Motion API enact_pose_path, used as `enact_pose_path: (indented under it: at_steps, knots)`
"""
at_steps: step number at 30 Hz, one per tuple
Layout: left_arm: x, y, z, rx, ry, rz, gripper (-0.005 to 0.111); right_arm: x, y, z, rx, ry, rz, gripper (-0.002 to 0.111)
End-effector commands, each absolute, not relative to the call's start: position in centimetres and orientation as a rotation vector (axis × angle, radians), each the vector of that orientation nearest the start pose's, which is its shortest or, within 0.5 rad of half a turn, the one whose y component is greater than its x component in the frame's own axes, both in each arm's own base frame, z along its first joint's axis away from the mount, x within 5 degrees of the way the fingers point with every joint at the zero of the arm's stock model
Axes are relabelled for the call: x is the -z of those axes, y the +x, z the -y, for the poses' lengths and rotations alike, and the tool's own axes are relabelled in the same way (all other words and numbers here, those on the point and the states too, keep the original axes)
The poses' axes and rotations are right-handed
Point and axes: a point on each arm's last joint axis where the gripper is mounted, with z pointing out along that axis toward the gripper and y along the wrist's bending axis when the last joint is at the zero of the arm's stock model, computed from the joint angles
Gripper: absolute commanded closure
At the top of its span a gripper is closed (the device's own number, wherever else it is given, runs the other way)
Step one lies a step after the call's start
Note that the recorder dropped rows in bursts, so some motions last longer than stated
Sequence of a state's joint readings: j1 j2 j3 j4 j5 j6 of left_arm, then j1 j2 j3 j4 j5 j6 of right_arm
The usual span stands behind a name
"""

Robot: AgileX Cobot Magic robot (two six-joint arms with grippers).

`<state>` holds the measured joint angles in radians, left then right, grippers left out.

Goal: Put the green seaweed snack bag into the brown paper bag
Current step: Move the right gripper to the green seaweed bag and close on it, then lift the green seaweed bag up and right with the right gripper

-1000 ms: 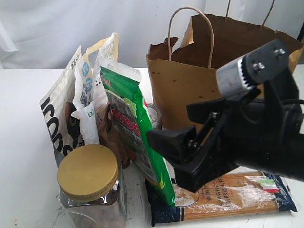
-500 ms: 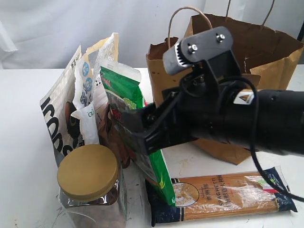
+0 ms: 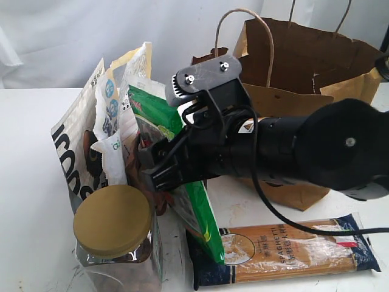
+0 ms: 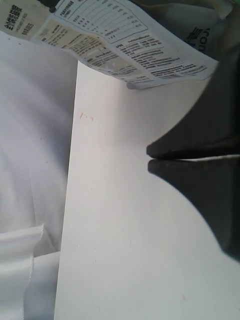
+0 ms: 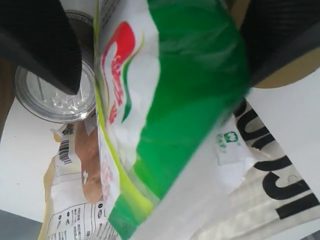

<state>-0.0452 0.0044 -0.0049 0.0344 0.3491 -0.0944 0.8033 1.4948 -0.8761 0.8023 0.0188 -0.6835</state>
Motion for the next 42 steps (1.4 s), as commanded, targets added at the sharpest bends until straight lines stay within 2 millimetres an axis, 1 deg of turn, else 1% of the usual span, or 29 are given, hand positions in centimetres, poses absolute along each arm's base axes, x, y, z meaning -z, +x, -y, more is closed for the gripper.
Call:
enact_pose_path:
  at_steps: [1,2,3,4,5,6,8,12,16,20,25,28,29,30,31,32,33,34,35,37,38,39,40,41,42]
  knots:
    - [-18.3,5.4,0.2,0.068,-0.018,-1.824,0.107,-25.0,22.8,-23.5,-0.527,-0.711,-2.015,0.042]
    - [-18.3,5.4,0.2,0.068,-0.018,-1.824,0.107,-25.2,22.9,-23.4,-0.518,-0.688,-2.001,0.051]
    - [-18.3,5.4,0.2,0.068,-0.018,-1.824,0.107,-25.2,23.0,-23.4,-0.517,-0.686,-1.999,0.056]
    - [-18.3,5.4,0.2,0.068,-0.018,-1.824,0.107,-25.2,23.0,-23.4,-0.515,-0.684,-1.997,0.071]
    - [-18.3,5.4,0.2,0.068,-0.018,-1.824,0.107,-25.2,23.0,-23.4,-0.515,-0.684,-1.997,0.077]
    - [-18.3,5.4,0.2,0.068,-0.018,-1.824,0.107,-25.2,23.0,-23.4,-0.516,-0.686,-1.998,0.089]
    - [-18.3,5.4,0.2,0.068,-0.018,-1.824,0.107,-25.1,22.8,-23.5,-0.527,-0.696,-2.013,0.108]
    - [-18.3,5.4,0.2,0.068,-0.018,-1.824,0.107,-25.8,22.7,-23.3,-0.534,-0.687,-1.993,0.108]
    - [-18.3,5.4,0.2,0.068,-0.018,-1.824,0.107,-28.3,21.6,-22.4,-0.585,-0.684,-1.937,0.108]
    - [-18.3,5.4,0.2,0.068,-0.018,-1.824,0.107,-30.0,20.2,-21.7,-0.645,-0.719,-1.918,0.108]
    - [-18.3,5.4,0.2,0.068,-0.018,-1.824,0.107,-32.4,18.9,-20.6,-0.691,-0.702,-1.854,0.108]
    - [-18.3,5.4,0.2,0.068,-0.018,-1.824,0.107,-34.0,18.2,-19.6,-0.700,-0.679,-1.799,0.108]
    - [-18.3,5.4,0.2,0.068,-0.018,-1.824,0.107,-34.5,18.1,-19.1,-0.701,-0.666,-1.783,0.108]
    - [-18.3,5.4,0.2,0.068,-0.018,-1.824,0.107,-35.6,17.9,-18.1,-0.700,-0.651,-1.758,0.108]
    - [-18.3,5.4,0.2,0.068,-0.018,-1.824,0.107,-36.1,17.8,-17.5,-0.704,-0.649,-1.757,0.108]
    - [-18.3,5.4,0.2,0.068,-0.018,-1.824,0.107,-37.0,17.5,-16.5,-0.721,-0.651,-1.768,0.108]
    - [-18.3,5.4,0.2,0.068,-0.018,-1.824,0.107,-37.2,17.3,-16.1,-0.726,-0.662,-1.778,0.108]
    - [-18.3,5.4,0.2,0.068,-0.018,-1.824,0.107,-37.9,16.9,-15.1,-0.718,-0.689,-1.805,0.108]
    - [-18.3,5.4,0.2,0.068,-0.018,-1.824,0.107,-38.1,16.7,-14.6,-0.713,-0.685,-1.829,0.108]
    - [-18.3,5.4,0.2,0.068,-0.018,-1.824,0.107,-39.3,16.0,-13.0,-0.616,-0.706,-1.900,0.108]
    - [-18.3,5.4,0.2,0.068,-0.018,-1.824,0.107,-39.8,15.7,-12.6,-0.592,-0.705,-1.904,0.108]
    - [-18.3,5.4,0.2,0.068,-0.018,-1.824,0.107,-40.9,15.0,-11.9,-0.547,-0.725,-1.908,0.108]
    - [-18.3,5.4,0.2,0.068,-0.018,-1.824,0.107,-41.4,14.6,-11.5,-0.521,-0.735,-1.914,0.108]
    - [-18.3,5.4,0.2,0.068,-0.018,-1.824,0.107,-42.2,14.0,-10.6,-0.465,-0.739,-1.935,0.108]
    - [-18.3,5.4,0.2,0.068,-0.018,-1.824,0.107,-42.7,13.7,-10.1,-0.429,-0.731,-1.947,0.108]
